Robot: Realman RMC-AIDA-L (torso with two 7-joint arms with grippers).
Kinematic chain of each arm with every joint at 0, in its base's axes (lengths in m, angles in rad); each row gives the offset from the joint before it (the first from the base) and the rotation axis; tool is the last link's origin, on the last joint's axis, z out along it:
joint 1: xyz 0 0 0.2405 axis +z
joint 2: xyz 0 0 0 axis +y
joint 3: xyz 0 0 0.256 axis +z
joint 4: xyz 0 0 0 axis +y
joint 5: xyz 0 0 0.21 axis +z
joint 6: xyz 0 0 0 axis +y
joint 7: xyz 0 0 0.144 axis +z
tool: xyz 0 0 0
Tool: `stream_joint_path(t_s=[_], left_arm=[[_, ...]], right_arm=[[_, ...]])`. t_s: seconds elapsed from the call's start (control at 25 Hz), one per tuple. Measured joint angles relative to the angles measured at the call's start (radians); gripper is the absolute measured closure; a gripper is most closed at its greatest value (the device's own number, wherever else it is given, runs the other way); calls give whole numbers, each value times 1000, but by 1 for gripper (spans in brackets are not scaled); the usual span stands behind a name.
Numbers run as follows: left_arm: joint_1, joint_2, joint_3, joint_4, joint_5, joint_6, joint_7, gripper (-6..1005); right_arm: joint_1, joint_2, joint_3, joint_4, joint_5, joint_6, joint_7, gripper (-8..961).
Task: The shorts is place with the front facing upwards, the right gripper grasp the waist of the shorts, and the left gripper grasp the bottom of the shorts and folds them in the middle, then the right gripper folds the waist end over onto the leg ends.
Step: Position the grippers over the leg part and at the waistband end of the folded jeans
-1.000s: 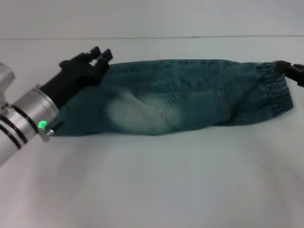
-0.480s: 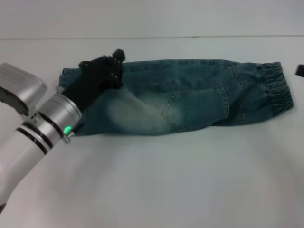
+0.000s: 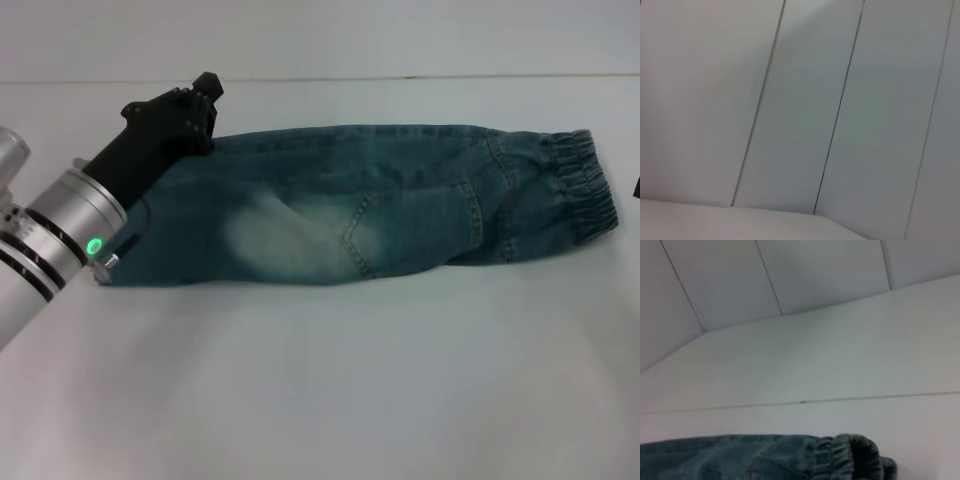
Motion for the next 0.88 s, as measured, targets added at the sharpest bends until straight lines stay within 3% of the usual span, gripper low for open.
stream_joint_path(t_s=[0.2, 0.28, 0.44, 0.64, 0.76, 0.88], left_arm=[[35, 2, 43, 92, 9, -13, -138, 999], [46, 2, 50, 117, 19, -15, -172, 999], [56, 2, 51, 124, 24, -16, -184, 998], [57, 2, 51, 124, 30, -23, -185, 998], [57, 2, 52, 124, 41, -26, -186, 998], [57, 2, 52, 124, 45, -26, -187, 998]], right_arm=[[14, 0, 2, 4, -22, 33, 24, 547], [28, -10, -7, 10, -34, 35, 58, 474], [72, -30, -13, 42, -104, 38, 113, 328], [118, -38, -14, 77, -156, 47, 140, 105], [146, -33, -15, 83, -178, 68, 157, 6], [156, -33, -21, 87, -181, 72, 169, 7]])
